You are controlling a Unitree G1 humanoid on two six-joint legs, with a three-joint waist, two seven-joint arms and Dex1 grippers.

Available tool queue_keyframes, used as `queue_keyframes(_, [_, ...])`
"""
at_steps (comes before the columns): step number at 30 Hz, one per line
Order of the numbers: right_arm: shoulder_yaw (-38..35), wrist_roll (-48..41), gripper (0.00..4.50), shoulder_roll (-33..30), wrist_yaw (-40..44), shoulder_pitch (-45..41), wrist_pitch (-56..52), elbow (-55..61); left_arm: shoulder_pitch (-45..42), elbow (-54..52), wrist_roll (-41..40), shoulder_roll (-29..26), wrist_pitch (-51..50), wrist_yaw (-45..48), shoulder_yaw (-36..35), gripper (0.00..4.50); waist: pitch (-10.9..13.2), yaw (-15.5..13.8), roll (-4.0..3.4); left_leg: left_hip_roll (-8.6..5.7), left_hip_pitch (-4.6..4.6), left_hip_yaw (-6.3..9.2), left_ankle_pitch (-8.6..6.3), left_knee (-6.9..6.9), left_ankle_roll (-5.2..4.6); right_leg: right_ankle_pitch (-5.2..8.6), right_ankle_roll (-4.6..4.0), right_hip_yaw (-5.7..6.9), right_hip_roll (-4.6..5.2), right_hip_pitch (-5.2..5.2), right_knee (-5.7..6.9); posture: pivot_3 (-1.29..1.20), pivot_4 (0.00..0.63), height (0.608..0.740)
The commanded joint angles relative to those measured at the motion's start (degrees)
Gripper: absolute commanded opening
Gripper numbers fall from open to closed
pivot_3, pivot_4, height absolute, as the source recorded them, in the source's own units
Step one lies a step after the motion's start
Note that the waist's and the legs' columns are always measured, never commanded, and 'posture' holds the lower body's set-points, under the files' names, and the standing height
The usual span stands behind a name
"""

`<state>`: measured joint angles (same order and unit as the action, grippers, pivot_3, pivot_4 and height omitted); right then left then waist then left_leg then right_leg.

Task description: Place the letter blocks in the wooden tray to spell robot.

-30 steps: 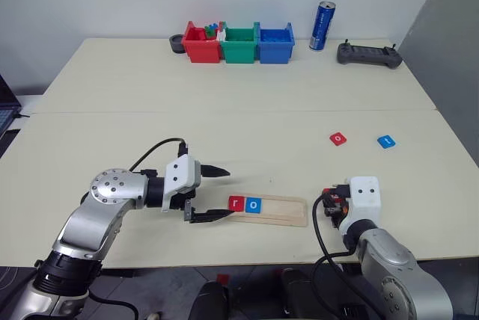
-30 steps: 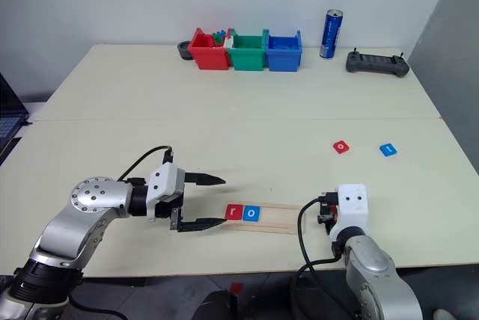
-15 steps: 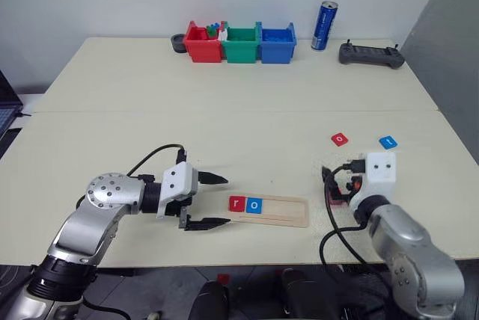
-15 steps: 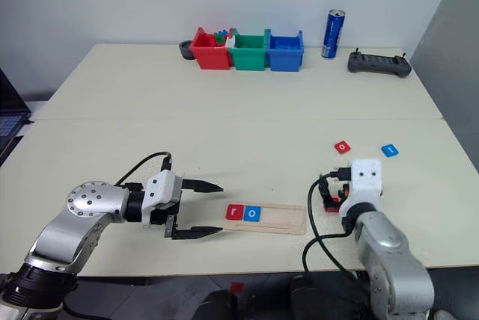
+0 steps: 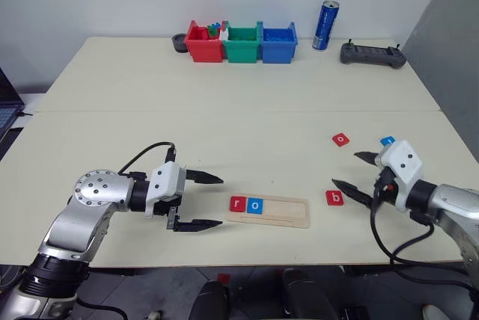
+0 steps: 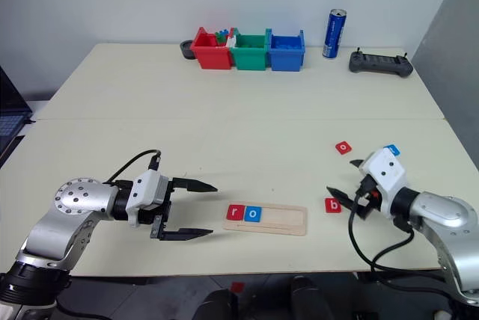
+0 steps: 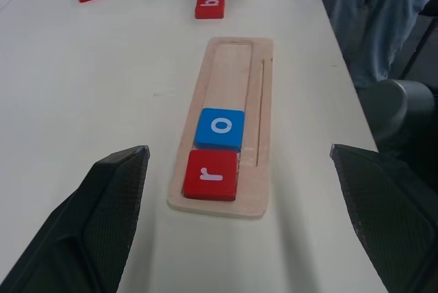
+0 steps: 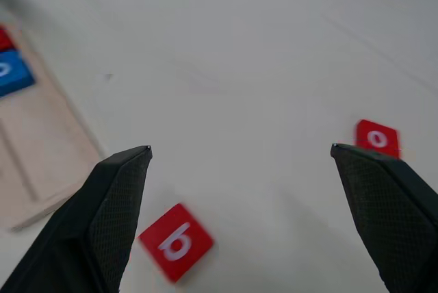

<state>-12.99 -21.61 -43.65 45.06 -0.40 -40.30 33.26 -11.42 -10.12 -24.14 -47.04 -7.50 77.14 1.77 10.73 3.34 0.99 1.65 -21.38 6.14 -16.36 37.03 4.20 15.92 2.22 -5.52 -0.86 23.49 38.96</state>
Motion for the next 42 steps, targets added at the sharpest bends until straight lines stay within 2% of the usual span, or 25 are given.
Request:
queue_keyframes(1, [-2.2, -0.7, 4.46, 0.3, -0.3, 0.4, 2.9, -0.8, 0.6, -2.5, -2.3, -0.1, -0.1, -0.1, -2.0, 4.50, 0.0, 0.0, 0.00, 0.00, 0.00, -0.01, 0.00, 0.01, 0.00, 0.00, 0.00, -0.01, 0.00, 0.00, 0.00, 0.00, 0.150, 0.740])
queue_keyframes(6, [-2.9, 0.8, 4.46, -0.1, -0.5, 0.8, 8.4, -2.9, 1.3, -2.0, -2.7, -0.4, 1.0, 0.4, -2.6, 4.50, 0.0, 0.0, 0.00, 0.00, 0.03, -0.01, 0.00, 0.02, 0.00, 0.01, 0.02, -0.01, 0.00, -0.03, 0.01, 0.00, 0.150, 0.740])
queue_keyframes(12, [-2.7, 0.0, 4.46, -4.2, 4.0, 1.7, 10.9, -4.5, -0.1, 1.8, -1.7, 0.4, 3.5, 1.7, -2.0, 4.50, 0.0, -0.1, 0.00, -0.01, 0.07, -0.01, 0.00, 0.02, 0.01, -0.01, -0.01, -0.01, 0.00, -0.06, 0.01, 0.00, 0.150, 0.740])
queue_keyframes(16, [-2.0, -1.5, 4.46, -9.1, 9.7, 2.9, 10.0, -5.4, -0.5, 5.6, -1.3, 0.5, 6.2, 3.5, -2.2, 4.50, 0.0, -0.1, 0.00, -0.01, 0.19, -0.03, 0.00, 0.01, 0.00, -0.01, 0.00, -0.01, 0.00, -0.17, 0.00, 0.00, 0.150, 0.740])
queue_keyframes(23, [6.2, 2.8, 4.46, -13.9, 16.2, -0.1, 15.2, -11.3, 0.0, 9.7, 0.4, 1.1, 11.9, 5.3, -1.6, 4.50, 0.0, 0.0, 0.01, 0.00, 0.35, -0.08, 0.00, 0.00, 0.00, 0.01, 0.03, -0.05, -0.01, -0.28, 0.01, 0.00, 0.150, 0.740])
queue_keyframes(32, [15.5, 6.9, 4.46, -10.1, 18.4, -8.1, 20.8, -21.5, 0.5, 6.2, 0.5, 1.2, 10.6, 4.1, -0.7, 4.50, 0.0, 0.0, 0.02, 0.01, 0.37, -0.08, 0.00, 0.01, 0.00, 0.00, 0.00, -0.06, 0.00, -0.30, 0.03, 0.00, 0.150, 0.740])
queue_keyframes(40, [20.0, 9.2, 4.46, -6.7, 19.8, -12.9, 22.5, -27.9, -0.8, 4.9, 0.6, 1.8, 9.1, 2.4, -0.1, 4.50, 0.0, -0.1, 0.02, 0.00, 0.37, -0.06, 0.00, 0.02, 0.00, -0.02, -0.03, -0.04, 0.00, -0.30, 0.04, 0.00, 0.150, 0.740])
queue_keyframes(42, [20.4, 9.5, 4.09, -6.5, 20.1, -13.5, 22.6, -28.6, -0.9, 5.5, 0.8, 1.9, 9.5, 2.5, -0.1, 4.50, 0.0, -0.1, 0.02, 0.00, 0.37, -0.06, 0.00, 0.02, 0.00, -0.02, -0.03, -0.04, 0.00, -0.30, 0.04, 0.00, 0.150, 0.740])
